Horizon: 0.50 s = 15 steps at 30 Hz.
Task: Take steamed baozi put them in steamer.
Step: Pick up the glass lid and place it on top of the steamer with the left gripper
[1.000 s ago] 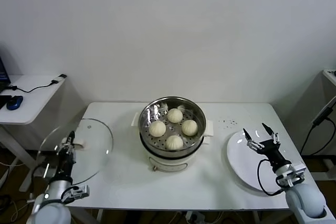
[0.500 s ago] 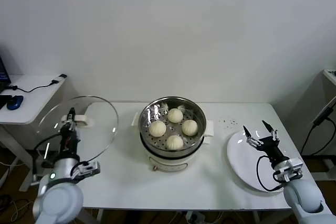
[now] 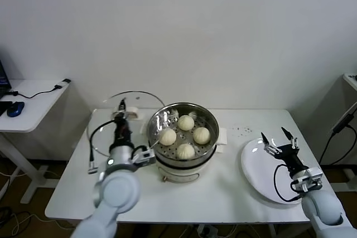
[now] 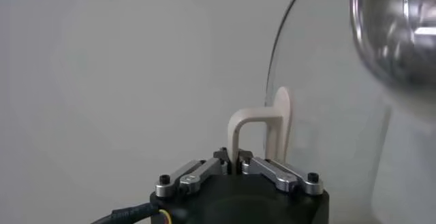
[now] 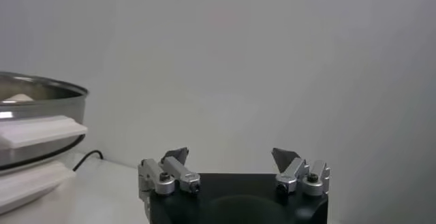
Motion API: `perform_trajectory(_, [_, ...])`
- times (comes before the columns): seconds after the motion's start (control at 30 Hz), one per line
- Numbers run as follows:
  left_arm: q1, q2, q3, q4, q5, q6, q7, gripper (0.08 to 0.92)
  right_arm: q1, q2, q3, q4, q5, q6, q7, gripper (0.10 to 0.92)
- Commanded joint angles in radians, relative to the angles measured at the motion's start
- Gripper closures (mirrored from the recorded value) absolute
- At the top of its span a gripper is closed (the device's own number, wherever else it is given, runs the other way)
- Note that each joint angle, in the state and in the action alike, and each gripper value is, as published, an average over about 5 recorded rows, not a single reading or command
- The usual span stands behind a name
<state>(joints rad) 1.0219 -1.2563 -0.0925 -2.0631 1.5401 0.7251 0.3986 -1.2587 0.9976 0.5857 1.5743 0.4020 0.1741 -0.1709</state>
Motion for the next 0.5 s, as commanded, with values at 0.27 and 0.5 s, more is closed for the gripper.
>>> perform_trajectory(0.27, [-0.153,-0.336,0.235,0.323,0.104,0.06,-0.078,0.85,-0.02,0.008,0.042,-0.017,-0.004,0.014,-0.011,0.203])
perform_trajectory(0.5, [-0.152,-0.359,0.237,0.385,0.091,0.06,-0.122,0.85,-0.019,0.01,0.044,-0.021,-0.004,0.015,-0.012,0.203])
